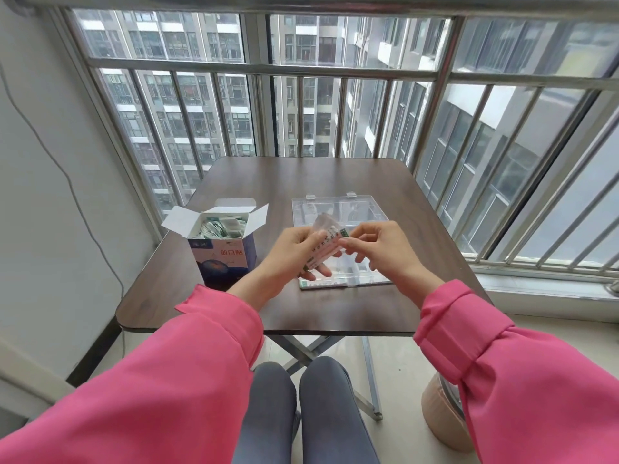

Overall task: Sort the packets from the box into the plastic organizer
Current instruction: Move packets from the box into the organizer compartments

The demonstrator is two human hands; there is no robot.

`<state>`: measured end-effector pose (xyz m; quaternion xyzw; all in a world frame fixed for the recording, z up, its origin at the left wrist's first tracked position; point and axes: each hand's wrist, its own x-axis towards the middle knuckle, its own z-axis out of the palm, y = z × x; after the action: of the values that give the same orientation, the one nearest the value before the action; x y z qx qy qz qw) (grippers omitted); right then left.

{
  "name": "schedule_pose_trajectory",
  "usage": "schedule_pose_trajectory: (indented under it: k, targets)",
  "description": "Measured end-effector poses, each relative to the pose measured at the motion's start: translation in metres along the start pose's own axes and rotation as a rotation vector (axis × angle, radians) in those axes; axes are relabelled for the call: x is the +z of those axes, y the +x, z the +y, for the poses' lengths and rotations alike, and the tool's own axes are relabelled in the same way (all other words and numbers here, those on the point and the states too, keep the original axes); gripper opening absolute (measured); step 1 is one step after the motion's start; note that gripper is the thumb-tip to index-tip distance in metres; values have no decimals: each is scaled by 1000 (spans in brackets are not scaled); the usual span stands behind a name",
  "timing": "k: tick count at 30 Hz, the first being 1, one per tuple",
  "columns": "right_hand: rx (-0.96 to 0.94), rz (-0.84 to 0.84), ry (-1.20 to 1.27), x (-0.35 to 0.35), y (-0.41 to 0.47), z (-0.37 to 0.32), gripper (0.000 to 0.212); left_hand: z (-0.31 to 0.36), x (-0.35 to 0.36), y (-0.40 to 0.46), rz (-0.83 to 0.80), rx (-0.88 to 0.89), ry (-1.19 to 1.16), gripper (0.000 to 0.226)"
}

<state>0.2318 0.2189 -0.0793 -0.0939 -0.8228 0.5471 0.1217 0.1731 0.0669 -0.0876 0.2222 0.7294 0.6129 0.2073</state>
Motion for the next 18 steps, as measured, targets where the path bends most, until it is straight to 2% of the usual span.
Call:
schedule_pose_trajectory:
  k: [5, 8, 11, 13, 16, 18]
  targets:
    - [36, 9, 18, 11, 2, -3, 16, -4, -7, 2, 14, -13, -60, 14]
    - [51, 15, 43, 17, 4, -1, 21, -7, -11, 2, 56, -6, -71, 15]
    - [60, 61, 0, 20, 8, 1, 22, -8, -16, 1, 92, 19, -58, 5]
    - [90, 105, 3, 18, 10, 4, 22, -9, -18, 0, 146, 33, 79, 8]
    - [136, 116, 75, 18, 11, 9, 24, -19, -24, 5, 268, 77, 457, 16]
    - [164, 113, 119, 20, 11, 10, 19, -24, -25, 7, 324, 82, 542, 20]
